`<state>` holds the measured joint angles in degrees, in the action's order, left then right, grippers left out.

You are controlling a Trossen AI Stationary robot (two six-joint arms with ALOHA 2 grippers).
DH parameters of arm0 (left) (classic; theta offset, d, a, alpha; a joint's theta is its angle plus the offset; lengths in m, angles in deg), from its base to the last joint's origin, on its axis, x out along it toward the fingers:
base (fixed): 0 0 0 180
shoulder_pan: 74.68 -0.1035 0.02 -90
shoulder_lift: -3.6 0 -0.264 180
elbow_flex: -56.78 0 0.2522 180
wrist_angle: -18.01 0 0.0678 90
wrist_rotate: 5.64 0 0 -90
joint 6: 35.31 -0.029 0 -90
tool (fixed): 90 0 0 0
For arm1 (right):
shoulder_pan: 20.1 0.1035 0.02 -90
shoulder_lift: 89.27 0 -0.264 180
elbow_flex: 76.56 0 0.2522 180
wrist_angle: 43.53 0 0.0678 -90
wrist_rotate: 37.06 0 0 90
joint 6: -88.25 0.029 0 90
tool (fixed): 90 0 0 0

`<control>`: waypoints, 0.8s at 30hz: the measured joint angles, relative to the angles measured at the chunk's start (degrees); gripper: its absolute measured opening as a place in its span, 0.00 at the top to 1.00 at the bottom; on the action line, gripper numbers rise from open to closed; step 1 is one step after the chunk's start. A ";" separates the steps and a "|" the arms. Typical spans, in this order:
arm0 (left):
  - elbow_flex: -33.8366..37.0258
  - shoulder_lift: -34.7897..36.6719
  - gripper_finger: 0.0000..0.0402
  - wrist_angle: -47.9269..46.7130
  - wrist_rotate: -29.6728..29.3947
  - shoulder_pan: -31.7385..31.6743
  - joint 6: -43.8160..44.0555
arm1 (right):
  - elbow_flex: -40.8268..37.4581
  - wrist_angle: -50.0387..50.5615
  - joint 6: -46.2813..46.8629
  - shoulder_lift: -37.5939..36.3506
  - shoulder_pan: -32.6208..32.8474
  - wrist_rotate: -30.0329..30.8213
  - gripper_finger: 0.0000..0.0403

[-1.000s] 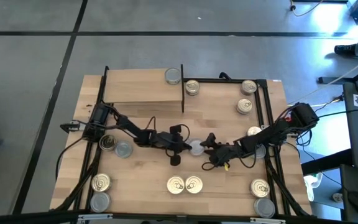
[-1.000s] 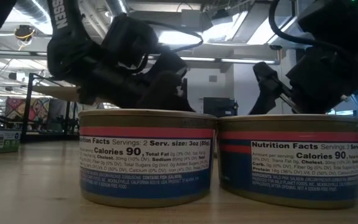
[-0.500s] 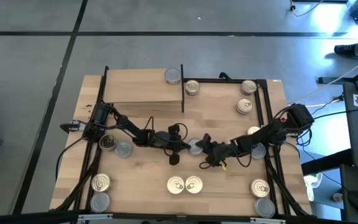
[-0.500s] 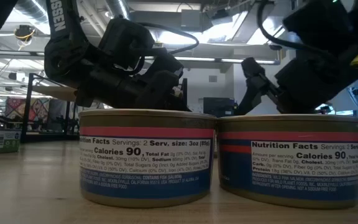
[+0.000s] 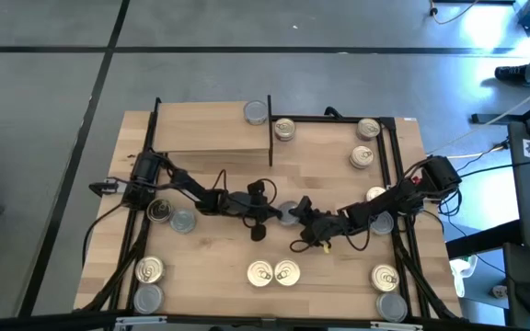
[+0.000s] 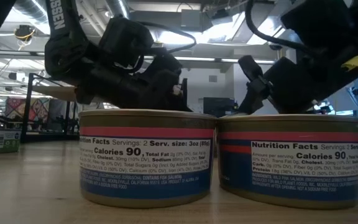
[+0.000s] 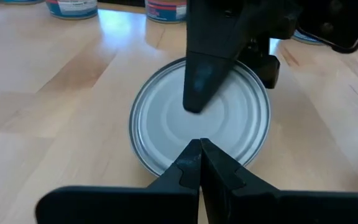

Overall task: Stack canned seafood by type on shelf
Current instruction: Stack the green tuna can on top of the green tuna can on the shelf

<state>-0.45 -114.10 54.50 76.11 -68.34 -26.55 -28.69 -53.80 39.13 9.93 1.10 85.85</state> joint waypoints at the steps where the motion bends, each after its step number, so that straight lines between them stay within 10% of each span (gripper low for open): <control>1: -0.03 1.02 1.00 -1.09 0.20 0.14 -0.04 | 0.00 -0.20 1.02 -0.12 0.23 0.13 0.65; 15: 0.15 27.26 1.00 -41.95 -11.51 2.26 -3.33 | 1.26 0.51 11.59 -9.77 -0.28 6.83 0.65; 24: 4.56 39.66 1.00 -46.20 -14.73 1.79 -9.97 | 14.77 11.91 8.95 -13.66 -6.98 10.44 0.65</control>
<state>4.12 -74.44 8.30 61.39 -66.55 -36.52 -13.92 -41.89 48.08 -3.73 -5.88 96.28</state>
